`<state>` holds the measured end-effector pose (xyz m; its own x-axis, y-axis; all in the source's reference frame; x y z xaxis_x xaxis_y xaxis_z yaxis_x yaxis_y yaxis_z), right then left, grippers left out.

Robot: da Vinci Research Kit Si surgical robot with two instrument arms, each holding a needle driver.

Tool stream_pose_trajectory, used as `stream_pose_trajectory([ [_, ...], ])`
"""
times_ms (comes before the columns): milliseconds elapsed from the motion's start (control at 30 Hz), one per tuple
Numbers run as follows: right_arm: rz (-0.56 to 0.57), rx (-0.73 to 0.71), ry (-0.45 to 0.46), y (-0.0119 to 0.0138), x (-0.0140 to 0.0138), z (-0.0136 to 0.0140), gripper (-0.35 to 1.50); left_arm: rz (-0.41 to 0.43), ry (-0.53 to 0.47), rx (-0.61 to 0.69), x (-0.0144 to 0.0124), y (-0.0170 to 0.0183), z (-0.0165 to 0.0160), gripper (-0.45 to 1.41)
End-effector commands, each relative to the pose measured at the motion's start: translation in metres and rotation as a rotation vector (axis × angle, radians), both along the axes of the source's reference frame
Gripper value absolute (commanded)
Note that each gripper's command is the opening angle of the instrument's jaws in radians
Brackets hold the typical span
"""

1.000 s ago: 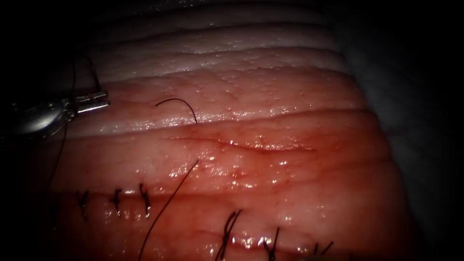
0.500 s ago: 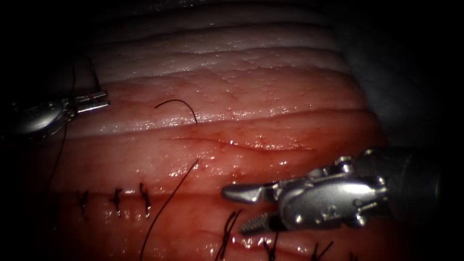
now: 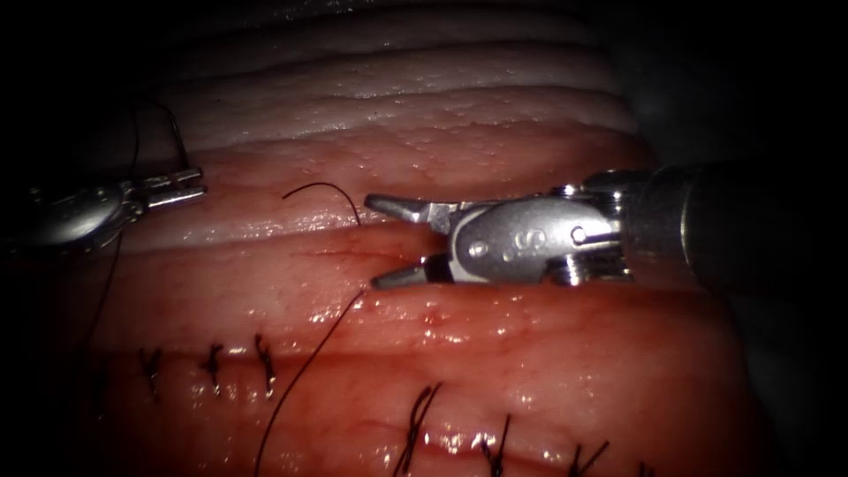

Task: Wound Closure
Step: Use right grasper to pull tail to slightly lengthen

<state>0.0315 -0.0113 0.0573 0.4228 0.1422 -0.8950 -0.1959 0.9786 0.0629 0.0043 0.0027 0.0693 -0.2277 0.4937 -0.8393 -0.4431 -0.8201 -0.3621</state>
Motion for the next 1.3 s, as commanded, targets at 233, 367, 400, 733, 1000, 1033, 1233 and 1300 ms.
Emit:
stream_pose_trajectory([
  [233, -0.008, -0.002, -0.062, 0.0027, 0.0051, 0.0045, 1.01, 0.0, 0.0, 0.001, -0.0008, 0.0, 0.0005, -0.45],
  [367, -0.034, 0.004, -0.104, 0.0028, 0.0066, 0.0061, 0.93, 0.002, 0.001, 0.002, -0.0007, 0.0, 0.0005, -0.45],
  [400, -0.04, 0.006, -0.113, 0.0027, 0.0069, 0.0064, 0.93, 0.002, 0.001, 0.002, -0.0007, 0.0, 0.0005, -0.45],
  [733, -0.084, -0.001, -0.148, 0.0024, 0.0079, 0.0075, -0.35, 0.002, 0.001, 0.002, -0.0007, 0.0, 0.0005, -0.45],
  [1000, 0.113, 0.163, 0.016, 0.003, 0.0068, 0.0071, -0.35, 0.002, 0.001, 0.002, -0.0007, 0.0001, 0.0006, -0.45],
  [1033, 0.147, 0.2, 0.04, 0.003, 0.0064, 0.0073, -0.35, 0.002, 0.001, 0.002, -0.0008, 0.0001, 0.0007, -0.45],
  [1233, 0.356, 0.421, 0.191, 0.003, 0.0033, 0.0083, -0.35, -0.004, 0.084, 0.024, -0.0008, 0.0022, 0.0022, -0.45],
  [1300, 0.387, 0.457, 0.193, 0.0028, 0.0027, 0.0084, -0.35, -0.009, 0.105, 0.028, -0.0011, 0.0027, 0.0028, -0.45],
])
